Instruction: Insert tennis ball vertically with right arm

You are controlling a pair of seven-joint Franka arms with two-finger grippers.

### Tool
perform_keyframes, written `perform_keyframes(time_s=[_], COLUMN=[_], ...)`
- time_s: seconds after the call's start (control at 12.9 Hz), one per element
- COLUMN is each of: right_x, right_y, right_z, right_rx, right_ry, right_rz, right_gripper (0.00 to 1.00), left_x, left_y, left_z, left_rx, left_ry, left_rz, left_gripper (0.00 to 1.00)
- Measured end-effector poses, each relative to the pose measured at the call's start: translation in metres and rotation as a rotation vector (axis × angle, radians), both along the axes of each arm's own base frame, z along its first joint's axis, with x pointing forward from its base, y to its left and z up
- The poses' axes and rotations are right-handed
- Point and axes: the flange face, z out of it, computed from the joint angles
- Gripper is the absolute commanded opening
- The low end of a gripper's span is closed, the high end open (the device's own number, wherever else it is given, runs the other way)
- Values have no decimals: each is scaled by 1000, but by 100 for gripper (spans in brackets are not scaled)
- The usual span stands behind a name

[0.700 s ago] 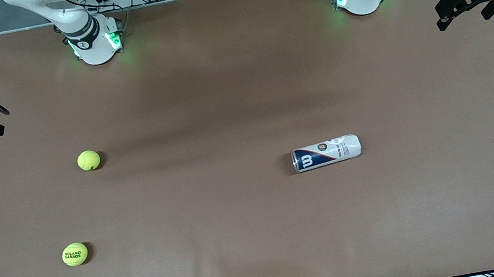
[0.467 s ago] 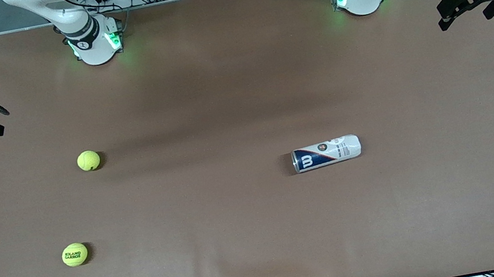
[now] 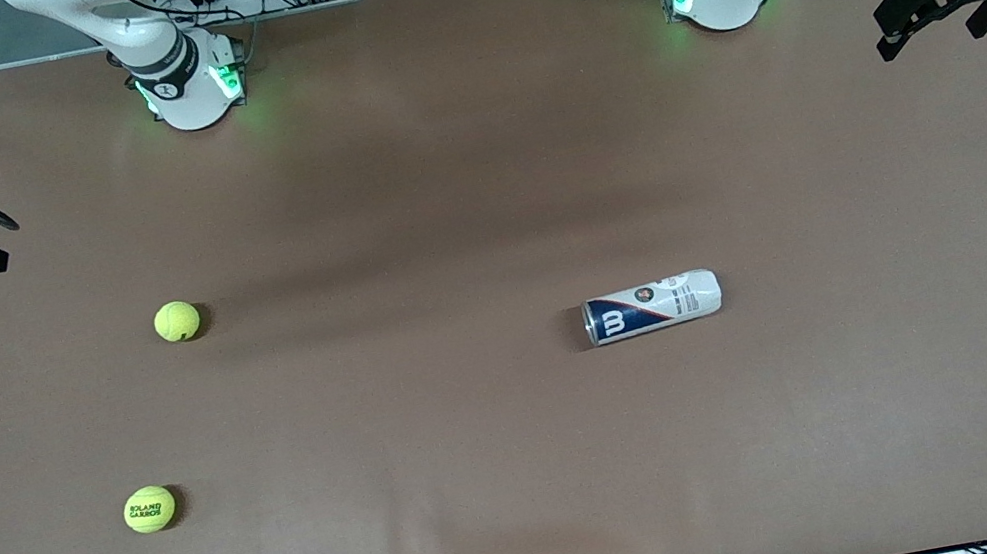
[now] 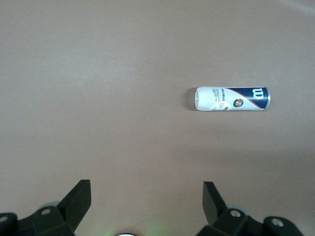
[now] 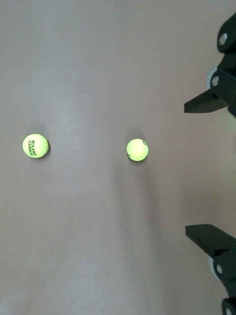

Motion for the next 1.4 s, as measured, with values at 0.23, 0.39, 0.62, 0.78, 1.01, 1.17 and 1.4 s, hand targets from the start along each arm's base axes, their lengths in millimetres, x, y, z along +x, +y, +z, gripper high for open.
perform_keyframes(time_s=[0.23,0.39,0.62,0.78,1.01,1.17,1.4], right_x=[0,0,0,0,0,0,0], right_y=[0,0,0,0,0,1,1], right_z=[0,0,0,0,0,0,0], right_rx=[0,0,0,0,0,0,0], right_ry=[0,0,0,0,0,0,1], right_rz=[0,0,0,0,0,1,2], right_gripper=[100,100,100,100,100,100,100], left_x=[-2,-4,-3,-2,-2,-2,-1], left_y=[-4,-5,-5,-5,-4,-4,-5], left_z=[10,19,17,16,17,16,15], left_rx=[-1,-1,0,0,0,0,1], left_ry=[-13,-19,-15,-13,-14,-14,-10], left_rz=[-7,-10,-20,-43,-47,-48,-50], left_gripper=[100,100,100,100,100,100,100])
